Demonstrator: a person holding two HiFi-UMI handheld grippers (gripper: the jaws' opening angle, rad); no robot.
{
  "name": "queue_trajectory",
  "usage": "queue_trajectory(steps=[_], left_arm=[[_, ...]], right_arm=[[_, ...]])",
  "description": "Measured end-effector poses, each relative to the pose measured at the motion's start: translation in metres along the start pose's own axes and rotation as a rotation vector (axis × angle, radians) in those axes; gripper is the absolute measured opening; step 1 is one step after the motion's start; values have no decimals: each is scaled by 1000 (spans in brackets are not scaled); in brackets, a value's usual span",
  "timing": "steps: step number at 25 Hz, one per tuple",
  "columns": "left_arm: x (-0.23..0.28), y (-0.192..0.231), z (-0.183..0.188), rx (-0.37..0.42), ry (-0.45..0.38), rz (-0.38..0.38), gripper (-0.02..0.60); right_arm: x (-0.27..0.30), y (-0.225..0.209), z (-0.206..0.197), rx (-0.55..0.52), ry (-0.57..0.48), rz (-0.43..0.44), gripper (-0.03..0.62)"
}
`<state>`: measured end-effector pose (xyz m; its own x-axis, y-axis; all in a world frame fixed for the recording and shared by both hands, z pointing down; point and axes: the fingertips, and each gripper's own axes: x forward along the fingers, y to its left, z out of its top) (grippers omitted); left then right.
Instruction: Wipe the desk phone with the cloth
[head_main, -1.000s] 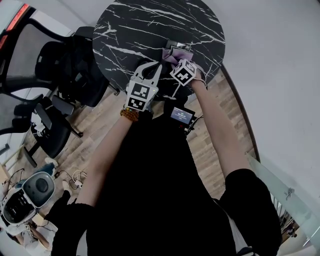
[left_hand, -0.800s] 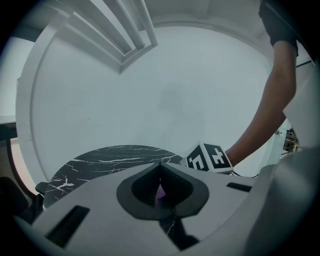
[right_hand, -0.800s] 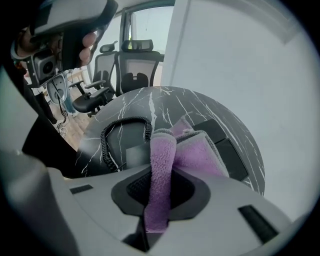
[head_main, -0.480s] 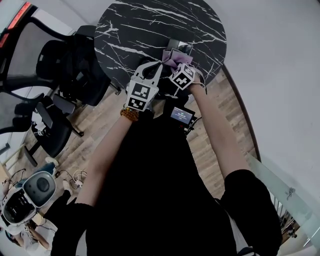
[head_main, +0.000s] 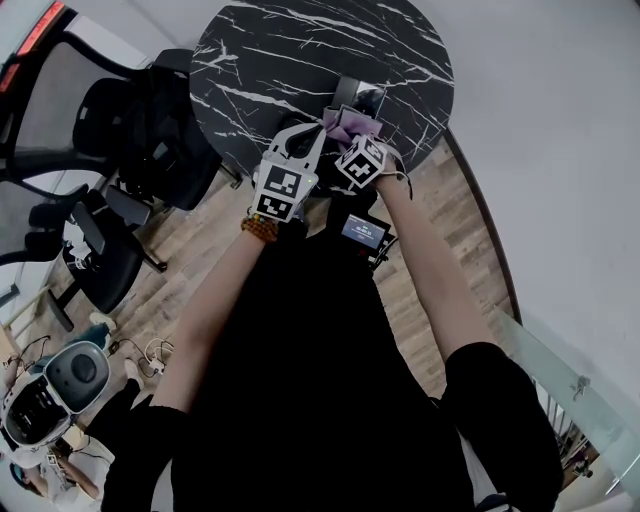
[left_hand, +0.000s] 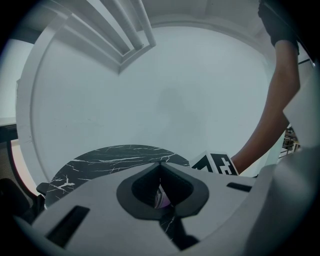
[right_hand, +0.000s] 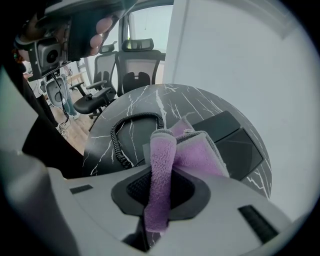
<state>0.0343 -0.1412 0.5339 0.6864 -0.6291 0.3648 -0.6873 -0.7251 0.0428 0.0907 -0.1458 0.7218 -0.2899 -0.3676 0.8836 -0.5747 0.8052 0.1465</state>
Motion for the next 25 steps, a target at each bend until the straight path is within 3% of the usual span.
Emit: queue_trajectory(steps=[25], left_arm=[[3,-9,4,29,-2,-19,12]], right_arm=[[1,24,-6,40,30,24,62]])
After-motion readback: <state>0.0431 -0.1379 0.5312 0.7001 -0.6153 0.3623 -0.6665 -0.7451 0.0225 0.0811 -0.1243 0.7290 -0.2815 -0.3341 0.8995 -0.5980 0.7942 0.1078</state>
